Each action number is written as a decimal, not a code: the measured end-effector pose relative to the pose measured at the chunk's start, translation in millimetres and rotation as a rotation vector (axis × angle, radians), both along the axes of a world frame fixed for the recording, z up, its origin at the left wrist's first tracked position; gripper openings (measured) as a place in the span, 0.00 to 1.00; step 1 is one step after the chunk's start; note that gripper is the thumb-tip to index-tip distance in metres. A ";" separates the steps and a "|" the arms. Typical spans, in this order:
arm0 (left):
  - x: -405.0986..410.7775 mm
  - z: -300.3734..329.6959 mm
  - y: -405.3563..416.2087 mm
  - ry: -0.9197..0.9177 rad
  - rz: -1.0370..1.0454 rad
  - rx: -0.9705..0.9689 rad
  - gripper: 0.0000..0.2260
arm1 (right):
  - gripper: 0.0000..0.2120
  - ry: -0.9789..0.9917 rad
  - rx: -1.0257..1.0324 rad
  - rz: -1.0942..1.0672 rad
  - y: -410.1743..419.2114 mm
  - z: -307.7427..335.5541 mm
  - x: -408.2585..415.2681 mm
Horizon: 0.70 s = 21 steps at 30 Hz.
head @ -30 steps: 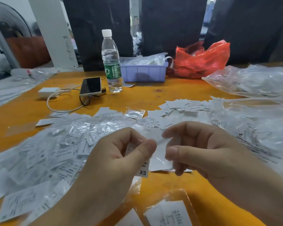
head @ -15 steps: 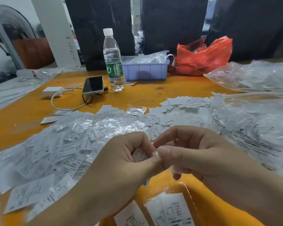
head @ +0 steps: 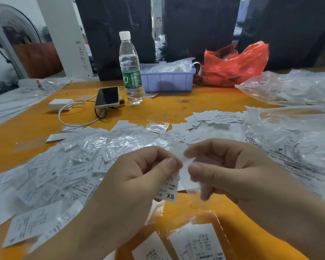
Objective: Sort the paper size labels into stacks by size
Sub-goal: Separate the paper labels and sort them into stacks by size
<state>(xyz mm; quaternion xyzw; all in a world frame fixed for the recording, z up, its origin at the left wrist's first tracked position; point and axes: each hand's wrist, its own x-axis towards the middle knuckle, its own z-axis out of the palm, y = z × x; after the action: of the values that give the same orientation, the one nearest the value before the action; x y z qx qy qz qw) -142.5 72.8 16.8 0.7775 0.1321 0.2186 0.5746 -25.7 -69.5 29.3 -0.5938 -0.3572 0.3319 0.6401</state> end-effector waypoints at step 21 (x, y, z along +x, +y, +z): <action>-2.7 2.3 1.9 0.033 -0.137 -0.036 0.17 | 0.12 -0.136 -0.161 0.282 -1.7 -3.4 1.9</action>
<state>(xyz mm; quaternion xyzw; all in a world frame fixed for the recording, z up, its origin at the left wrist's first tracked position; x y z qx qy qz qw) -145.2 74.7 19.2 0.7777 0.0922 0.1635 0.6000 -23.8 -71.2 25.9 -0.6083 -0.4517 0.4050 0.5117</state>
